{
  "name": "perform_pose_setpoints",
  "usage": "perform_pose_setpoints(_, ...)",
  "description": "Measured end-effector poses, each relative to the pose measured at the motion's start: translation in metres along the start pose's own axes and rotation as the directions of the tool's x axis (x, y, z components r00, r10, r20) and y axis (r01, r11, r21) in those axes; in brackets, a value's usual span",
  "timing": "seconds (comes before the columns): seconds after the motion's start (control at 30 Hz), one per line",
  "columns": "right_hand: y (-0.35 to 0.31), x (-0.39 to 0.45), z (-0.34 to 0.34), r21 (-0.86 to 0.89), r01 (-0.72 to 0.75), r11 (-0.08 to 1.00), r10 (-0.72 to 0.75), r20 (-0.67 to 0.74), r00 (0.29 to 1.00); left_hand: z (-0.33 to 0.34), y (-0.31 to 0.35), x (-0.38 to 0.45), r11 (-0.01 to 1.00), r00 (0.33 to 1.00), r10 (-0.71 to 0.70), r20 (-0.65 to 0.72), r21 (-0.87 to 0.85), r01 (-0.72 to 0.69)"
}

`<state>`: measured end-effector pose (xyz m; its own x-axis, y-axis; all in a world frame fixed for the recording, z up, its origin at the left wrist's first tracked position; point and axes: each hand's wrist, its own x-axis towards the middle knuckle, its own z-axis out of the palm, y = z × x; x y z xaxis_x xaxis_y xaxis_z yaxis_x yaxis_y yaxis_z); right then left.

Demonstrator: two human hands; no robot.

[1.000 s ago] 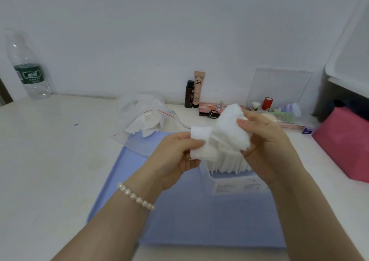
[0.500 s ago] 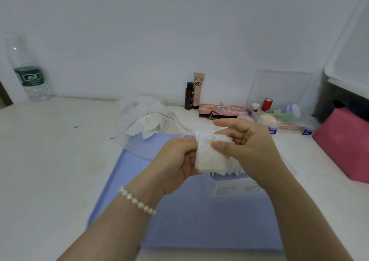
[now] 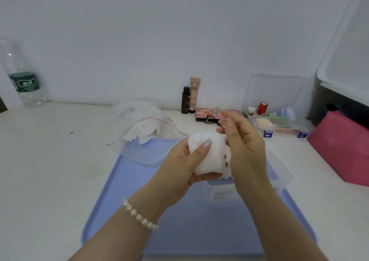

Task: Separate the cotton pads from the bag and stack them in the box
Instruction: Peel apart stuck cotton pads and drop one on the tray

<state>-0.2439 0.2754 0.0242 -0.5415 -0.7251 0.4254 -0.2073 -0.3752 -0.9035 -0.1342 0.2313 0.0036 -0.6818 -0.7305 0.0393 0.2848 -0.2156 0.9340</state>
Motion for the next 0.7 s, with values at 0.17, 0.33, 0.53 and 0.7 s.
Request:
perform_pose_setpoints(0.17,-0.001,0.002,0.004,0.153,-0.373,0.915,0.356,0.126,0.926,0.000,-0.003,-0.003,0.993,0.998,0.022,0.050,0.113,-0.028)
perform_pose_setpoints(0.33,0.002,-0.001,0.003,-0.033,-0.371,0.928,0.367,0.241,0.898,0.006,-0.009,-0.005,0.915,0.985,0.089,0.148,0.380,-0.140)
perform_pose_setpoints(0.53,0.001,0.002,0.000,-0.107,-0.377,0.920,0.391,0.307,0.867,0.008,-0.004,-0.006,0.881,0.991,0.126,0.044,0.454,-0.132)
perform_pose_setpoints(0.7,-0.009,0.010,-0.021,-0.240,-0.323,0.916,0.397,0.415,0.819,0.004,0.004,-0.003,0.810,0.989,0.061,-0.135,0.586,0.030)
